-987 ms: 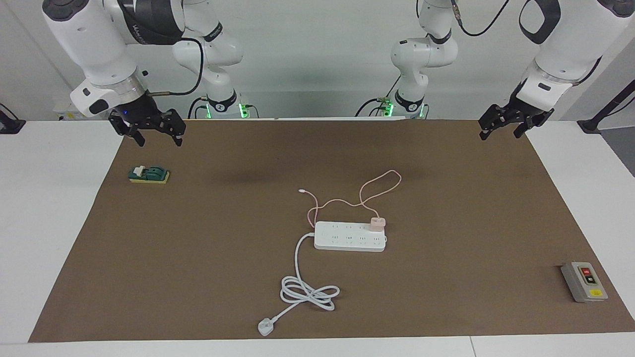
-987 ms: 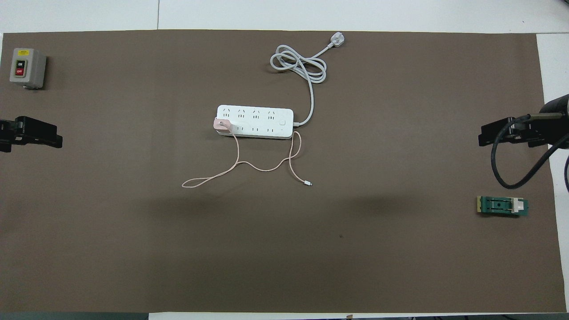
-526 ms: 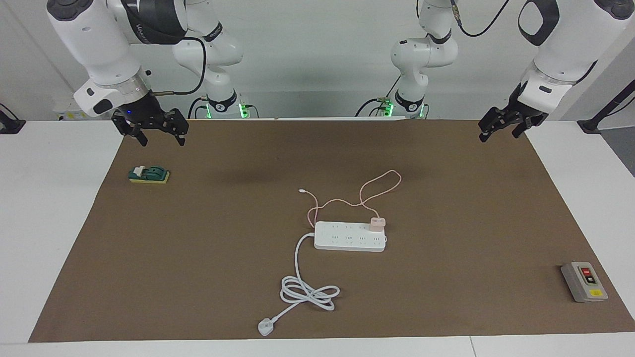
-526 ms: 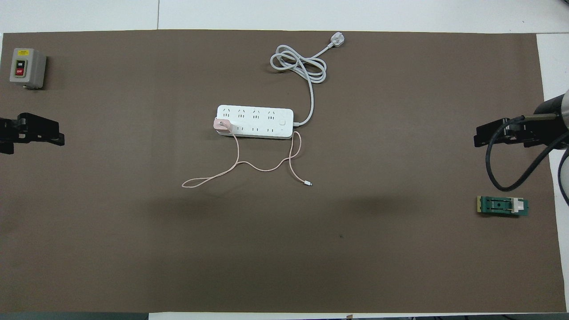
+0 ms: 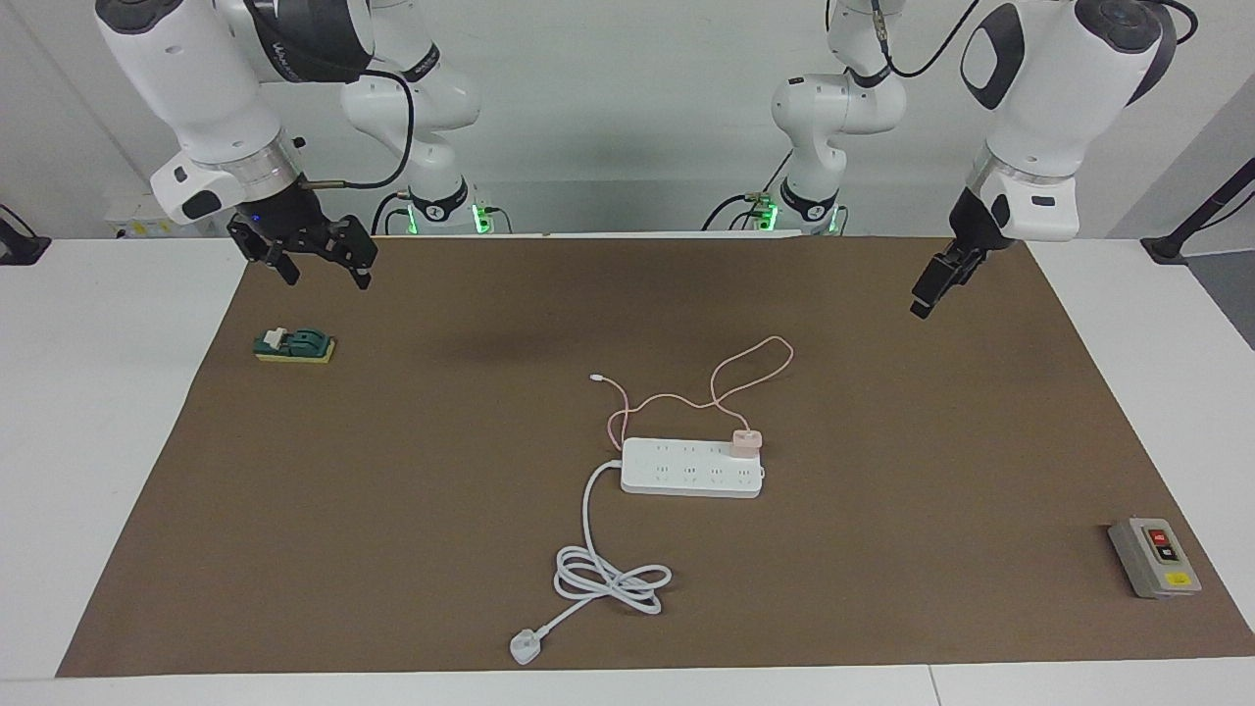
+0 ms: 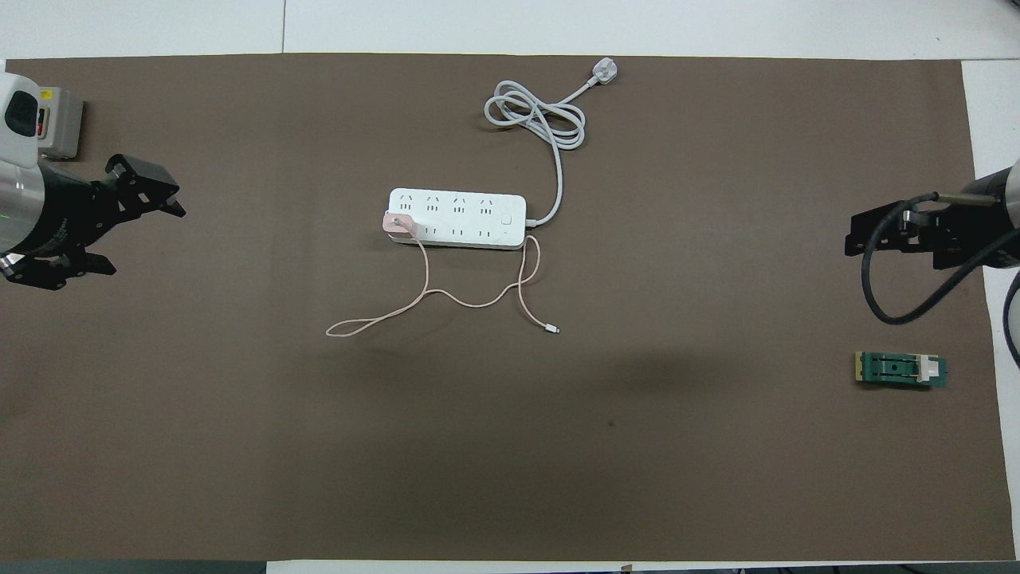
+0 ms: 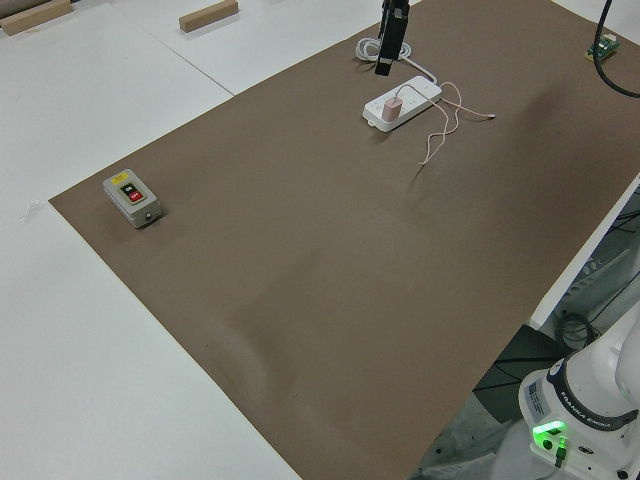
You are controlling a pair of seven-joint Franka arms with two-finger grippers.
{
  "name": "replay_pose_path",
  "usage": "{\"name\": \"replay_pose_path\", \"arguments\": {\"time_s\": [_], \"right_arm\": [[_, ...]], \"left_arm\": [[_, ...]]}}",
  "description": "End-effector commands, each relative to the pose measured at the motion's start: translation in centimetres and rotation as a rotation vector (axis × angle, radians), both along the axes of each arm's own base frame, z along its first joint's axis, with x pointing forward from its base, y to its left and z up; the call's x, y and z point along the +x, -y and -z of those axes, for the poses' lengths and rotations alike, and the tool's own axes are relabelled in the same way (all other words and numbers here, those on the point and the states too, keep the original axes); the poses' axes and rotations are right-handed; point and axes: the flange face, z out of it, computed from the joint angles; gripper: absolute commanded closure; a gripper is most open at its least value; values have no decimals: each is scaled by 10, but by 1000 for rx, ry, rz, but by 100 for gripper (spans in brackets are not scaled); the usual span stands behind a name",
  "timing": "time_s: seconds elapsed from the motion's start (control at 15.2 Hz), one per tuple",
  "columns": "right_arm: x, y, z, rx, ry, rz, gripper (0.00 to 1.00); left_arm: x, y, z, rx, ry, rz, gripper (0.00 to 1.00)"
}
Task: Unplug charger and place it aside
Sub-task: 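Move the left gripper to the pink charger while the right gripper reaches the strip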
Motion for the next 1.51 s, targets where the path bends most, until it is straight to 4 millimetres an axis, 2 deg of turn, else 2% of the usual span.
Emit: {"name": "replay_pose_path", "arguments": {"time_s": [0.0,0.13,0.26,0.39,0.53,0.66,0.79,0.92,1.05,1.18,1.25,1.32,1.38,1.45], "right_arm": [[-2,-13,6,89,-55,361,0],[9,-22,21,134,-102,544,0],[19,-48,34,155,-124,665,0],[28,-83,46,164,-127,779,0],[37,-109,63,189,-166,904,0],[48,-116,82,236,-215,1004,0],[59,-123,93,279,-213,1061,0],[64,-144,109,293,-194,1104,0],[71,-168,125,346,-166,1160,0],[79,-175,143,379,-194,1236,0],[82,-182,155,391,-197,1254,0],[85,-185,168,389,-207,1270,0],[86,-187,177,395,-230,1291,0],[86,-192,187,407,-270,1309,0]], "left_arm": [[-2,11,9,-10,23,-248,0],[10,31,32,0,-10,-399,0],[34,59,64,54,-39,-501,0],[49,71,77,34,-56,-556,0],[52,97,95,21,-93,-569,0],[61,116,112,29,-107,-603,0],[62,123,114,21,-102,-621,0],[61,130,123,13,-126,-632,0],[63,149,135,-9,-115,-643,0],[67,156,142,-30,-98,-669,0],[68,158,155,-11,-121,-674,0],[64,176,176,19,-150,-654,0],[64,182,186,27,-154,-658,0],[65,181,187,26,-153,-661,0]]}}
